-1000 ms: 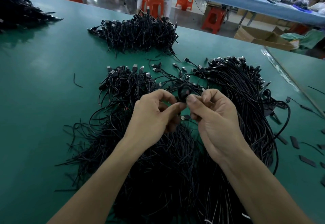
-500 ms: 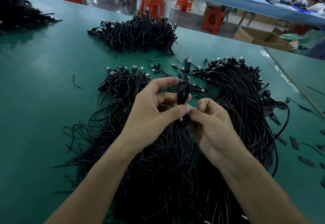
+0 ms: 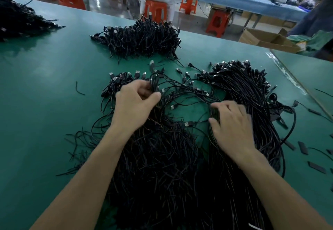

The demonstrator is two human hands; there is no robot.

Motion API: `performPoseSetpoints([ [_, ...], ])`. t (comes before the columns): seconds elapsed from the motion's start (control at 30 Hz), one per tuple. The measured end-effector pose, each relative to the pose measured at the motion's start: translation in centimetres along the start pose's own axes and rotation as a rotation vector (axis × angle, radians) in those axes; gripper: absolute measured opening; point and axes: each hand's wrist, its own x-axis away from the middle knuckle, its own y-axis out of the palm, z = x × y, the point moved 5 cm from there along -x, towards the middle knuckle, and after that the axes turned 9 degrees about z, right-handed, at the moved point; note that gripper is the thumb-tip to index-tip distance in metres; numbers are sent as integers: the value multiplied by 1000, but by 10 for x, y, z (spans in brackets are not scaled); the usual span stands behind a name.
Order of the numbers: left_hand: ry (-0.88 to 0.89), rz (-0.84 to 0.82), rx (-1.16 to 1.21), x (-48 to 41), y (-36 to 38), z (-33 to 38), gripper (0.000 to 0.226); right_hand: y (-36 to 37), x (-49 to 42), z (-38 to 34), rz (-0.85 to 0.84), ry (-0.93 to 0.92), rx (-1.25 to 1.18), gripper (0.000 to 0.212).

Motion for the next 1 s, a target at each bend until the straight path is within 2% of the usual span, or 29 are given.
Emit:
performPoseSetpoints([
  [0.07,-7,79,-81,-17,-2,-6,32,5,-9,14,-71,32,264,58],
  [0.1,-5,104,-128,-24,-1,-9,37,8,-12,21,-142,92,347,60],
  [0.13,-5,117,-172,-30,0,-12,40,10,-14,26,-199,154,399,55],
  [0.2,-29,105,-242,-37,2,-19,45,12,-16,30,-256,211,425,33],
  [0.27,-39,70,-325,-37,5,-23,44,12,-18,27,-181,153,353,26],
  [0.33,44,98,-440,-30,6,-18,35,13,-20,21,-122,142,80,28],
  [0.4,205,129,-476,-17,7,-3,27,11,-21,7,-150,226,-300,21],
  [0.47,336,-22,-401,-7,21,9,36,0,-22,-18,-181,178,-526,16],
  [0.57,376,-378,-232,12,49,21,65,-22,-12,-62,-290,-7,-755,16],
  [0.63,403,-425,-216,16,60,23,54,-38,-2,-80,-382,-79,-952,18],
  [0.7,427,-318,-230,13,59,22,24,-58,2,-85,-405,-69,-1153,20],
  [0.73,353,-266,-162,10,56,19,17,-68,1,-84,-407,-50,-1243,18],
  [0.83,43,-84,213,-2,40,12,35,-89,-8,-73,-335,-23,-1386,21],
  [0.87,5,6,287,-7,31,12,39,-91,-12,-66,-277,5,-1388,26],
  [0.93,29,157,260,-13,7,17,39,-89,-19,-49,-145,101,-1345,37],
  [1.0,49,118,256,-15,-11,22,36,-83,-25,-29,-7,156,-1117,40],
])
